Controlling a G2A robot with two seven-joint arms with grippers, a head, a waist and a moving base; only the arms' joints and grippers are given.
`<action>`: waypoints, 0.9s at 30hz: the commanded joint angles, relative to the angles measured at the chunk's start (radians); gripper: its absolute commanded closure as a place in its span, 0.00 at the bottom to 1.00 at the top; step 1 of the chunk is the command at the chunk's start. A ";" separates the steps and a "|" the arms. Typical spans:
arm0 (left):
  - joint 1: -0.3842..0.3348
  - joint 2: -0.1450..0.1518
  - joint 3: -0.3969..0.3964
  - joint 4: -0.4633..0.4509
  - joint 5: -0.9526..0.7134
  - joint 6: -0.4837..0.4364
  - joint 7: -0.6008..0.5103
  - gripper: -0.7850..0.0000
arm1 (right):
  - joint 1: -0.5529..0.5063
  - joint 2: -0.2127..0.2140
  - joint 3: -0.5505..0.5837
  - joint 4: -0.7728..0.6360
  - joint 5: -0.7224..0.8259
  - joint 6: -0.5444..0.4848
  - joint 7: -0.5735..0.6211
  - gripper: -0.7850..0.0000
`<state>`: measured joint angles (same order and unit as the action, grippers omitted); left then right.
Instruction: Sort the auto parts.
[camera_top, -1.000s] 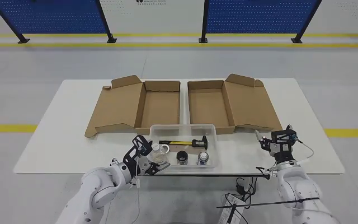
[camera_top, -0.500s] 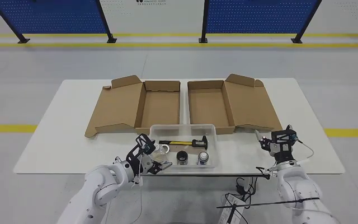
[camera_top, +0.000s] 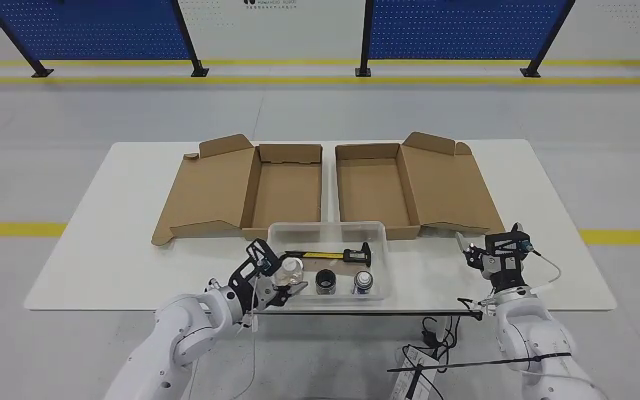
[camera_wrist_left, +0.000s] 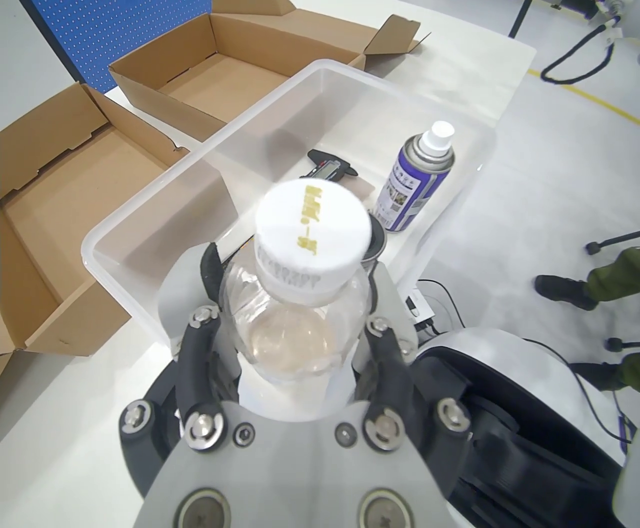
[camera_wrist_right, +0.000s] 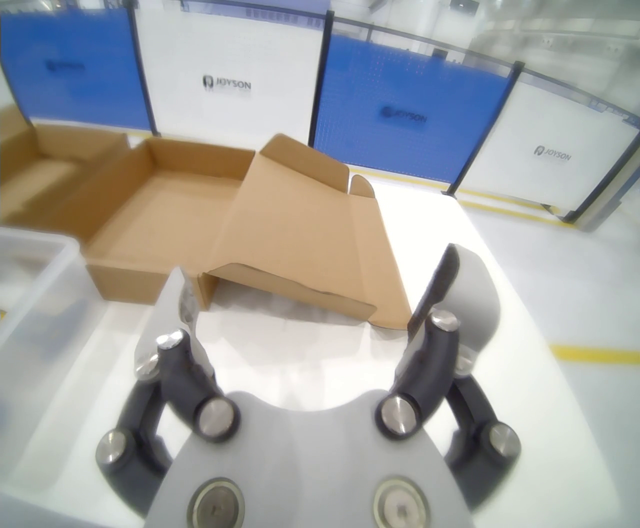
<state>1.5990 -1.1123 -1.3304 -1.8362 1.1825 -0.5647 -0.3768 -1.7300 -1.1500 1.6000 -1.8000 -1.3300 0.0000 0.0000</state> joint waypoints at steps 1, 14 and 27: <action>0.001 0.001 0.001 0.000 0.006 0.006 0.008 0.58 | 0.000 0.000 0.000 0.000 0.000 0.000 0.000 0.00; 0.019 0.003 -0.005 -0.036 0.025 0.070 0.094 1.00 | 0.000 0.000 0.000 0.000 0.000 0.000 0.000 0.00; 0.042 0.010 -0.086 -0.160 -0.233 0.068 0.011 1.00 | 0.000 0.000 0.000 0.000 0.000 0.000 0.000 0.00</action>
<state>1.6357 -1.1033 -1.4085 -1.9879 0.9854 -0.4925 -0.3545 -1.7300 -1.1500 1.6000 -1.8000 -1.3300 0.0000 0.0000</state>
